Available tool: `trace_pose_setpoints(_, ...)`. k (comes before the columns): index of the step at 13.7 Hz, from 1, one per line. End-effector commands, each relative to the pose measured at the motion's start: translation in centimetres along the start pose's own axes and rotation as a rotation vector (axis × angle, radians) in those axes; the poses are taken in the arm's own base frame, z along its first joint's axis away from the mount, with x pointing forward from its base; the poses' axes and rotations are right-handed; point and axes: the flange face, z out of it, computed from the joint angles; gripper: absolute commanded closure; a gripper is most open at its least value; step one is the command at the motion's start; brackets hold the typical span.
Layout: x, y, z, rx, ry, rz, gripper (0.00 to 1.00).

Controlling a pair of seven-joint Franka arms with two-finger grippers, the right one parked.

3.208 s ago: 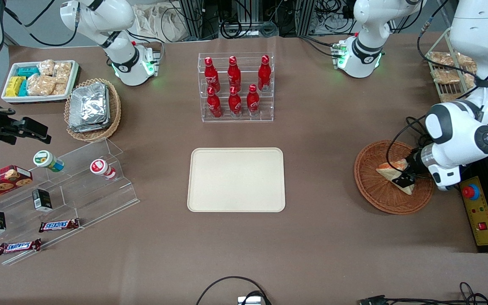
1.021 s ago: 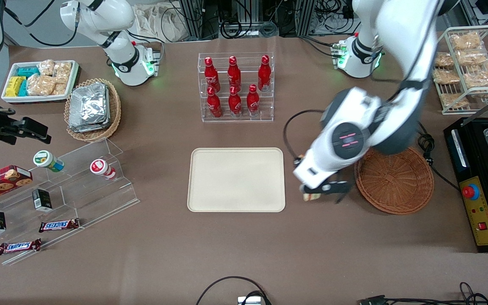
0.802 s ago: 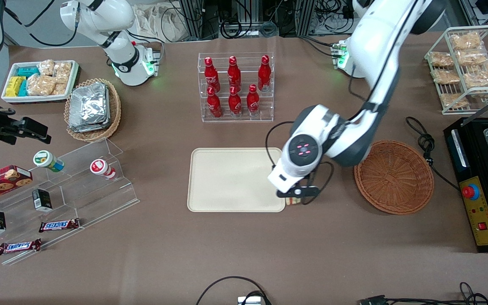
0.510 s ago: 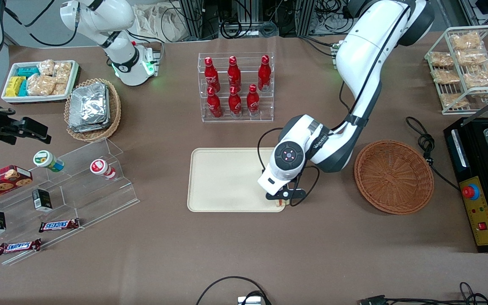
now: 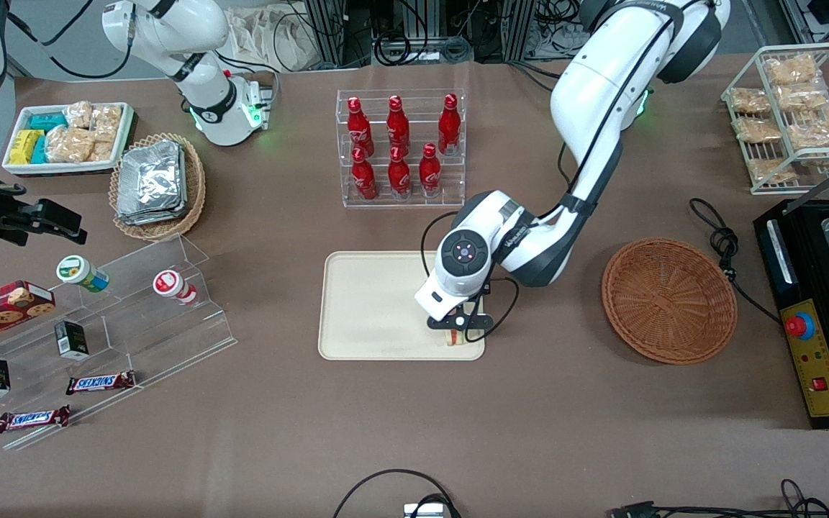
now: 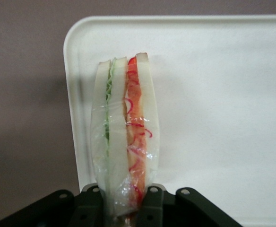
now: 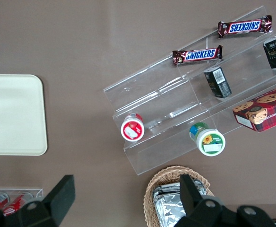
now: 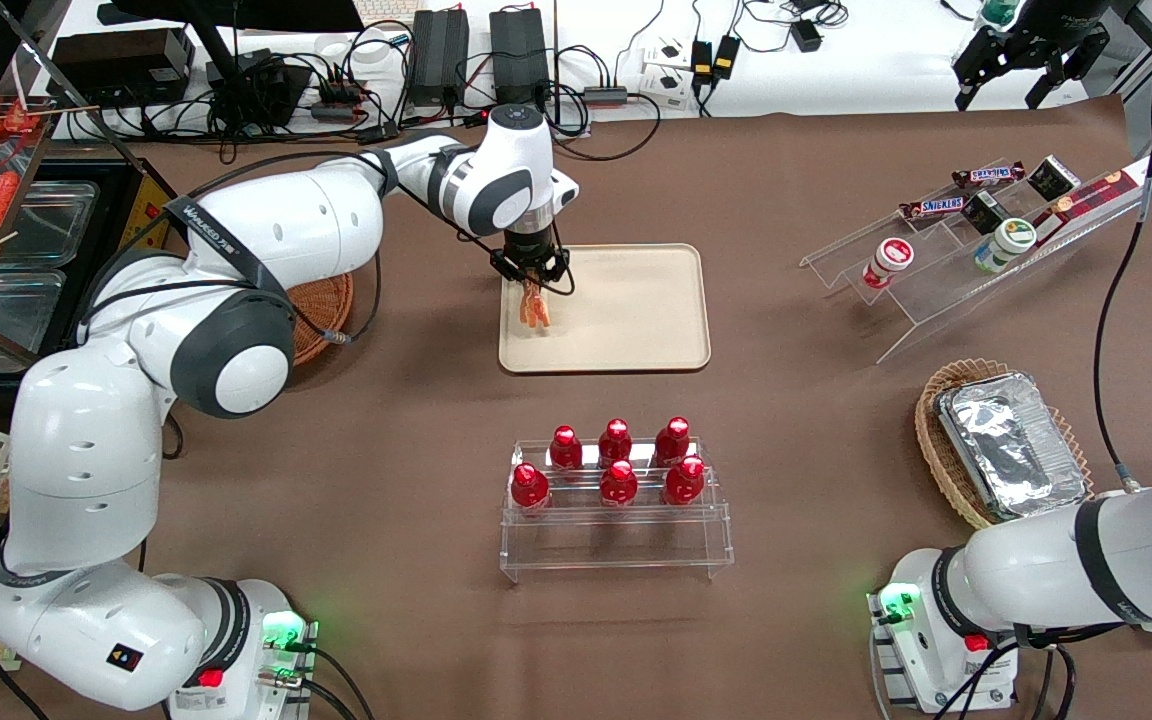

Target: Place sandwich from basket to tray

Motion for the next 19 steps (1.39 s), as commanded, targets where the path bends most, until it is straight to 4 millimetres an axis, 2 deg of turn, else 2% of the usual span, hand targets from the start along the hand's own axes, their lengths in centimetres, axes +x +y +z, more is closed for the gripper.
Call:
trace_pose_setpoints(1,0.1,-0.4,1.0,0.026,-0.002,0.007,0.00)
trace_pose_setpoints(4,0.5,-1.0,-0.1,0.022,0.009,-0.018,0.00)
trace_pose_setpoints(6,-0.4,-1.9,-2.5,0.061,-0.027,-0.027,0.00)
trace_pose_setpoints(7,-1.0,-2.2,-4.0,0.083,-0.050,-0.031,0.00)
trace_pose_setpoints(10,-4.1,-3.5,-10.7,0.123,-0.051,-0.052,0.00)
trace_pose_setpoints(11,-5.4,-4.6,-11.4,0.140,-0.051,-0.052,0.00)
trace_pose_setpoints(13,-7.1,-9.4,-12.5,0.158,-0.040,-0.082,0.00)
trace_pose_setpoints(15,-10.1,-11.9,-13.8,0.158,0.001,-0.090,0.00)
trace_pose_setpoints(16,-10.7,-13.4,-14.5,0.157,0.012,-0.078,0.00)
trace_pose_setpoints(18,-9.7,-18.5,-17.7,0.144,0.020,-0.045,0.00)
trace_pose_setpoints(19,-9.8,-20.3,-18.9,0.151,0.007,-0.021,0.00)
